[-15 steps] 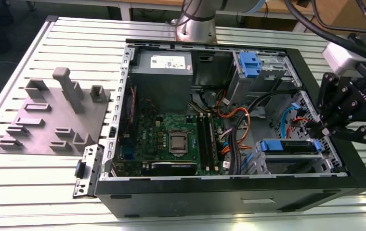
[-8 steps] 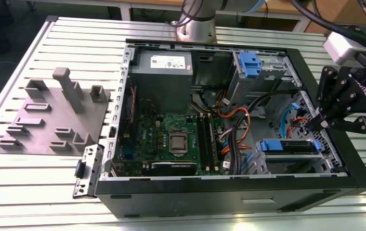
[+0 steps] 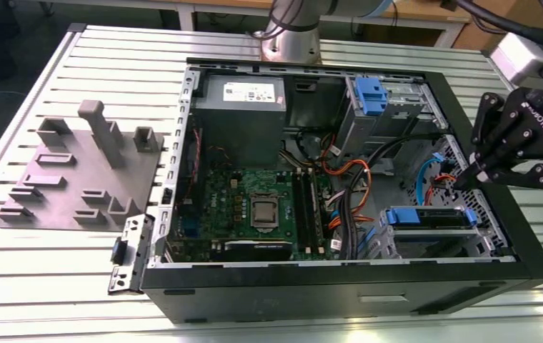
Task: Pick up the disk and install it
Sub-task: 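Insert the first disk wire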
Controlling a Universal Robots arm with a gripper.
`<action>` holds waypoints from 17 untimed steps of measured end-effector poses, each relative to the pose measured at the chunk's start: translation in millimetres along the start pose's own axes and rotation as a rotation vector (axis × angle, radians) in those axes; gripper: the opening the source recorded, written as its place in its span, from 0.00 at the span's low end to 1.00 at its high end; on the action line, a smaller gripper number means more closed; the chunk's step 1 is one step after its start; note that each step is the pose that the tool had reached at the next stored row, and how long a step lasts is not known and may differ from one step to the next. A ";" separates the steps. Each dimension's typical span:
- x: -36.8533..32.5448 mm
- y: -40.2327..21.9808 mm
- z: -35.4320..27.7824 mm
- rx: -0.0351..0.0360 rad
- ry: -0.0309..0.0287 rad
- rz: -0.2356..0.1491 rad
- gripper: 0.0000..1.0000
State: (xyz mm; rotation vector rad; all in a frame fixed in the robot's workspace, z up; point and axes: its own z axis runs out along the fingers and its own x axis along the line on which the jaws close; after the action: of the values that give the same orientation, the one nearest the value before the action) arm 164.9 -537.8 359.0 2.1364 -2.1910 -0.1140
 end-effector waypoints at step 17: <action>-6.4 -7.1 4.4 -0.0198 -0.0040 -0.001 0.17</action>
State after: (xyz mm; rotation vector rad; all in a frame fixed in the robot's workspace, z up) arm 171.7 -531.6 353.8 2.1289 -2.1815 -0.1395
